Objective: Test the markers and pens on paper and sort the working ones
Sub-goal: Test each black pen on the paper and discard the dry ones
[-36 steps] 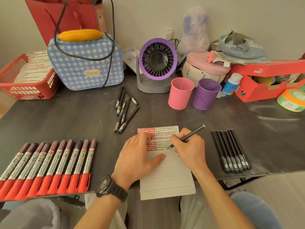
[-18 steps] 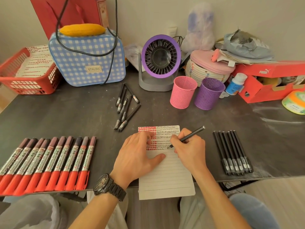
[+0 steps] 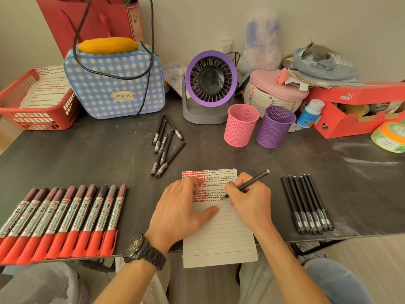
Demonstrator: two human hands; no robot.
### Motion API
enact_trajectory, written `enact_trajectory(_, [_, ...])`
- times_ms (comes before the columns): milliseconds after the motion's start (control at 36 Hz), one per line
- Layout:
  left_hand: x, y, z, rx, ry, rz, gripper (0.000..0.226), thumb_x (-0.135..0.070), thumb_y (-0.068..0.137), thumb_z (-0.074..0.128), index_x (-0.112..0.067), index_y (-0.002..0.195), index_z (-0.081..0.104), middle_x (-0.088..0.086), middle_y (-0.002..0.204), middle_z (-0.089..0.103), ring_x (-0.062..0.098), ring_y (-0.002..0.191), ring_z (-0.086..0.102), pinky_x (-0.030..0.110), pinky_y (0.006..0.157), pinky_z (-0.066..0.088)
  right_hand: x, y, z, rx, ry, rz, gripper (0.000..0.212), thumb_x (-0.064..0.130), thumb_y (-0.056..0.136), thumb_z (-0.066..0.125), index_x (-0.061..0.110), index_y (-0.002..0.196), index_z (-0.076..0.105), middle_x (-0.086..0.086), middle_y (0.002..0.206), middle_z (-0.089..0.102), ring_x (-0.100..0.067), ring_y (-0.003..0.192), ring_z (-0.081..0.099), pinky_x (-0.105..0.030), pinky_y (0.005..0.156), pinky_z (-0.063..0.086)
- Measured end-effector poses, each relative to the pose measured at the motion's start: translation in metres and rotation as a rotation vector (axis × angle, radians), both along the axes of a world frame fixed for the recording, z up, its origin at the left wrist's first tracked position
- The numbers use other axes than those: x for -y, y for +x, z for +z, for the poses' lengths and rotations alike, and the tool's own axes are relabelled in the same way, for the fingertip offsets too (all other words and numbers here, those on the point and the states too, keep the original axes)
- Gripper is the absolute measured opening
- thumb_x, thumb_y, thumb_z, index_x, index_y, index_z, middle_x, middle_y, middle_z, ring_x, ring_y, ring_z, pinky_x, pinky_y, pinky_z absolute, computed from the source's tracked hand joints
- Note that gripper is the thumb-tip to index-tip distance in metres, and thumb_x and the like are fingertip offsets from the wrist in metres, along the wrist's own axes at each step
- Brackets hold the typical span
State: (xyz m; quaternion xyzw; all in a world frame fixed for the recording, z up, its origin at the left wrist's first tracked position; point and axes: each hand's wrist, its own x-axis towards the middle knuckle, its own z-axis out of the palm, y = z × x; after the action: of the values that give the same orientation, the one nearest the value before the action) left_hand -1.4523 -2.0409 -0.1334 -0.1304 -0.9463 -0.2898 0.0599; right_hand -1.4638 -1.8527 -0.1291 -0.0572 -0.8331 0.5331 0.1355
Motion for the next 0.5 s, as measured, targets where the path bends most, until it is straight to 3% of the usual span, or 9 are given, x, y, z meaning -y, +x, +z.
enact_trajectory(111, [0.0007,-0.0004,-0.0009,0.014,-0.009,0.006,0.059,-0.078,0.075,0.056,-0.039,0.116,0.040,-0.027,0.104,0.043,0.000,0.101,0.044,0.022,0.099,0.036,0.0000,-0.0006,-0.0009,-0.002,0.001,0.000,0.031,0.014,0.084,0.069,0.015,0.060,0.049,-0.005,0.049,0.060,-0.004,0.040,0.056,-0.016,0.042,0.039])
enact_trajectory(361, [0.0008,0.0014,0.0018,0.020,-0.003,-0.001,0.054,-0.077,0.075,0.057,-0.043,0.109,0.033,-0.025,0.113,0.049,-0.002,0.099,0.040,0.021,0.096,0.034,-0.0010,-0.0010,-0.0026,-0.011,-0.010,0.010,0.031,0.013,0.084,0.069,0.015,0.061,0.049,-0.004,0.048,0.059,-0.006,0.038,0.052,-0.018,0.041,0.039])
enact_trajectory(500, [0.0014,0.0021,0.0031,0.048,-0.007,-0.007,0.059,-0.080,0.075,0.052,-0.042,0.116,0.035,-0.025,0.117,0.050,-0.002,0.102,0.043,0.020,0.097,0.034,-0.0041,0.0001,0.0007,-0.040,-0.083,-0.056,0.032,0.029,0.087,0.071,0.022,0.061,0.052,0.000,0.047,0.060,-0.006,0.040,0.049,-0.020,0.045,0.041])
